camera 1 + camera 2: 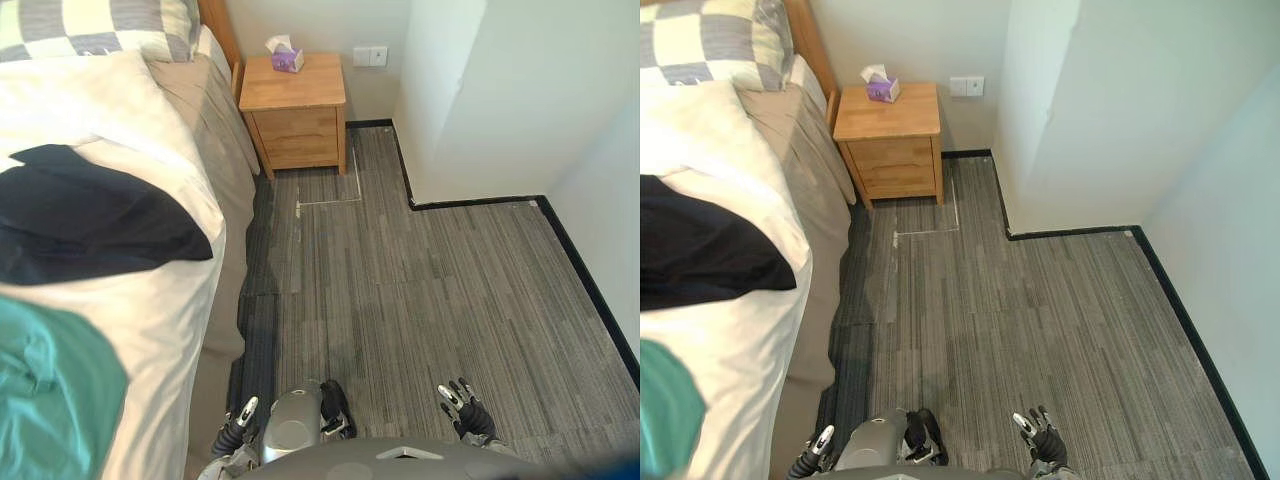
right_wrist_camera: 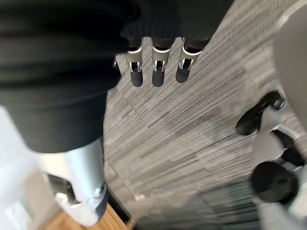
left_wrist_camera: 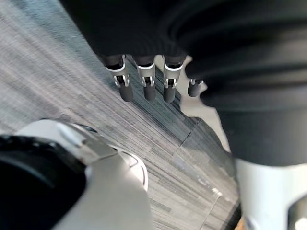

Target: Tidy the bed and pick cloth on bed and put in laundry

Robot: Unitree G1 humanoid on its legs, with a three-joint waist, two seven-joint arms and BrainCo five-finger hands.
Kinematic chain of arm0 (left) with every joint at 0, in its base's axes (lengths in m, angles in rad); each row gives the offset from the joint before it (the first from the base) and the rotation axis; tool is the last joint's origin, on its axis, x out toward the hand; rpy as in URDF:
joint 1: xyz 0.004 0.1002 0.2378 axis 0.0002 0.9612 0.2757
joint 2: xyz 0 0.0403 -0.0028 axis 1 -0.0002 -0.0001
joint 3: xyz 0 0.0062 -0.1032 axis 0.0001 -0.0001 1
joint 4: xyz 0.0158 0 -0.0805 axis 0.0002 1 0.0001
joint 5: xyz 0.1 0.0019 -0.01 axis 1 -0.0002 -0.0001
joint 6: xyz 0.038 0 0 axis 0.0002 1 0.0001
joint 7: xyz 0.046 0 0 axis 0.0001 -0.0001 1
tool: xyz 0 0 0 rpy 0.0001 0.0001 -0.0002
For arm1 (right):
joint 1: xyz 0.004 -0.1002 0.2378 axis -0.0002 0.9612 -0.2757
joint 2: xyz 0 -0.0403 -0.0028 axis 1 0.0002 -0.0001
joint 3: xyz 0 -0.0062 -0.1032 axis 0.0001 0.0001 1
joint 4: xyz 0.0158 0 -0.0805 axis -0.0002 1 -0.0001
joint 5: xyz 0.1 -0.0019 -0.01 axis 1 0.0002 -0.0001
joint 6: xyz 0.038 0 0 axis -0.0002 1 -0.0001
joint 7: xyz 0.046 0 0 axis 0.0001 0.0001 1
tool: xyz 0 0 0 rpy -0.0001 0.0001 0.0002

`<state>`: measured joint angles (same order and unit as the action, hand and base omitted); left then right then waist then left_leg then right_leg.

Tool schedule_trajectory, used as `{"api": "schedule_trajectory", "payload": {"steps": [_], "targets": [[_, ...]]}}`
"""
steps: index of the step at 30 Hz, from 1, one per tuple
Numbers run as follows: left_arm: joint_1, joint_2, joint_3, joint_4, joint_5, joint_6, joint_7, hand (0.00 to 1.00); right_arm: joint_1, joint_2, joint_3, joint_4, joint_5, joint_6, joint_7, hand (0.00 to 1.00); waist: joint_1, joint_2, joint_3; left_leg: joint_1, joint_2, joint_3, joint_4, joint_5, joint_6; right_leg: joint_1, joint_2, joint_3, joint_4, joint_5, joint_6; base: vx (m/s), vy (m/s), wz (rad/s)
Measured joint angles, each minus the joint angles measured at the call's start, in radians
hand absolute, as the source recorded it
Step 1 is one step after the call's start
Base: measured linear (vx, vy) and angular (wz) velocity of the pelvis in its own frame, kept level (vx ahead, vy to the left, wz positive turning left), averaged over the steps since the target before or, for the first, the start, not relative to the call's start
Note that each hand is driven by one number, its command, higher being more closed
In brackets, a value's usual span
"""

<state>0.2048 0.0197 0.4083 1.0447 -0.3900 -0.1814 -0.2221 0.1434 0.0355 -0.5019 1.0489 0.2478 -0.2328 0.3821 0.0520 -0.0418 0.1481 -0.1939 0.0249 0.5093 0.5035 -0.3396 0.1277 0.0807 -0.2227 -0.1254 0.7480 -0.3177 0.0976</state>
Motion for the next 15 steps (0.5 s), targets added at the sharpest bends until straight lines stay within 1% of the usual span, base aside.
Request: {"api": "schedule_trajectory", "payload": {"steps": [1, 2, 3, 4, 5, 6, 7, 8, 9, 10, 11, 12, 13, 14, 15], "targets": [[-0.001, 0.006, -0.008, 0.003, 0.012, 0.0, 0.0, 0.0, -0.001, -0.002, -0.002, 0.004, 0.0, 0.0, 0.0, 0.0, -0.006, -0.003, 0.003, 0.036, -0.013, -0.005, -0.018, -0.005, -0.003, -0.03, -0.017, -0.002, 0.108, 0.017, -0.002, 0.6, 0.197, 0.41], [0.001, 0.013, -0.032, 0.003, 0.02, 0.0, 0.0, 0.0, -0.001, -0.011, 0.002, 0.007, 0.0, -0.001, 0.002, 0.0, -0.012, 0.004, 0.009, 0.121, -0.031, -0.032, -0.069, -0.006, -0.005, -0.08, -0.043, -0.028, 0.269, 0.019, 0.0, 0.55, 0.146, 0.3], [-0.006, 0.009, -0.053, 0.003, 0.019, 0.0, 0.0, 0.0, -0.001, -0.019, 0.015, 0.004, 0.0, -0.003, 0.003, 0.0, -0.012, 0.024, 0.014, 0.2, -0.033, -0.057, -0.128, -0.005, -0.007, -0.131, -0.045, -0.051, 0.338, 0.018, 0.0, 0.53, 0.143, 0.26], [-0.016, 0.008, -0.062, 0.003, 0.018, 0.001, 0.0, 0.0, 0.0, -0.019, 0.025, -0.003, 0.0, -0.004, 0.003, 0.0, -0.014, 0.03, 0.015, 0.239, -0.033, -0.067, -0.161, -0.002, -0.013, -0.168, -0.042, -0.062, 0.352, 0.018, 0.001, 0.49, 0.125, 0.33], [-0.038, 0.006, -0.076, 0.0, 0.01, 0.001, 0.0, 0.0, 0.0, -0.014, 0.043, -0.03, 0.001, -0.02, 0.004, 0.0, -0.023, 0.04, 0.021, 0.291, -0.033, -0.092, -0.209, 0.001, -0.018, -0.24, -0.035, -0.086, 0.343, 0.016, 0.002, 0.47, 0.081, 0.54], [-0.068, 0.005, -0.077, 0.0, 0.005, 0.004, 0.0, 0.0, -0.008, -0.012, 0.055, -0.048, 0.0, -0.023, 0.006, 0.0, -0.036, 0.032, 0.026, 0.329, -0.03, -0.12, -0.241, -0.002, -0.031, -0.312, -0.03, -0.112, 0.294, 0.014, -0.001, 0.45, 0.046, 0.65], [-0.082, 0.005, -0.078, 0.0, -0.006, 0.006, 0.0, 0.0, -0.01, -0.012, 0.062, -0.051, 0.0, -0.024, 0.006, 0.0, -0.04, 0.027, 0.03, 0.345, -0.026, -0.138, -0.249, -0.006, -0.039, -0.345, -0.026, -0.128, 0.255, 0.013, -0.004, 0.45, -0.03, 0.78], [-0.112, -0.001, -0.087, -0.001, -0.029, 0.017, 0.001, 0.0, -0.009, -0.01, 0.064, -0.056, -0.001, -0.027, 0.003, 0.0, -0.044, 0.023, 0.041, 0.377, -0.013, -0.169, -0.259, -0.015, -0.059, -0.395, -0.012, -0.157, 0.153, 0.014, -0.012, 0.44, -0.091, 0.76], [-0.127, -0.008, -0.093, -0.002, -0.035, 0.019, 0.002, 0.0, -0.008, -0.007, 0.065, -0.06, 0.0, -0.039, -0.002, 0.0, -0.043, 0.025, 0.047, 0.406, 0.005, -0.195, -0.263, -0.028, -0.081, -0.431, 0.015, -0.171, 0.024, 0.036, -0.039, 0.44, -0.119, 0.74], [-0.131, -0.01, -0.094, 0.0, -0.035, 0.021, 0.003, 0.0, -0.008, -0.007, 0.069, -0.061, 0.002, -0.044, -0.003, 0.0, -0.044, 0.027, 0.047, 0.416, 0.014, -0.21, -0.262, -0.033, -0.092, -0.445, 0.028, -0.169, -0.042, 0.055, -0.049, 0.43, -0.168, 0.85], [-0.138, -0.014, -0.094, -0.001, -0.036, 0.021, 0.004, 0.0, -0.007, -0.006, 0.08, -0.07, 0.004, -0.048, -0.004, 0.0, -0.046, 0.027, 0.048, 0.436, 0.026, -0.253, -0.259, -0.043, -0.11, -0.461, 0.051, -0.151, -0.169, 0.104, -0.058, 0.47, -0.229, 0.97], [-0.143, -0.018, -0.094, -0.001, -0.036, 0.021, 0.006, 0.0, -0.006, -0.006, 0.083, -0.072, 0.003, -0.051, -0.004, 0.0, -0.048, 0.025, 0.049, 0.449, 0.03, -0.281, -0.257, -0.054, -0.128, -0.468, 0.059, -0.13, -0.24, 0.141, -0.058, 0.61, -0.327, 1.38], [-0.145, -0.021, -0.09, -0.002, -0.035, 0.02, 0.012, 0.0, -0.005, -0.006, 0.086, -0.072, 0.004, -0.059, -0.004, 0.0, -0.049, 0.02, 0.054, 0.478, 0.031, -0.325, -0.257, -0.075, -0.154, -0.477, 0.051, -0.102, -0.256, 0.196, -0.063, 0.67, -0.39, 1.4], [-0.144, -0.029, -0.085, -0.001, -0.035, 0.02, 0.019, 0.0, -0.006, -0.006, 0.088, -0.081, 0.003, -0.062, -0.007, 0.0, -0.062, 0.027, 0.058, 0.504, 0.04, -0.362, -0.264, -0.092, -0.161, -0.48, 0.044, -0.096, -0.181, 0.234, -0.083, 0.57, -0.351, 1.24], [-0.142, -0.041, -0.078, -0.001, -0.035, 0.02, 0.027, 0.0, -0.01, -0.011, 0.091, -0.081, 0.001, -0.065, -0.012, 0.0, -0.061, 0.039, 0.058, 0.523, 0.05, -0.384, -0.27, -0.095, -0.162, -0.492, 0.042, -0.105, -0.119, 0.187, -0.09, 0.56, -0.353, 0.73]]}}
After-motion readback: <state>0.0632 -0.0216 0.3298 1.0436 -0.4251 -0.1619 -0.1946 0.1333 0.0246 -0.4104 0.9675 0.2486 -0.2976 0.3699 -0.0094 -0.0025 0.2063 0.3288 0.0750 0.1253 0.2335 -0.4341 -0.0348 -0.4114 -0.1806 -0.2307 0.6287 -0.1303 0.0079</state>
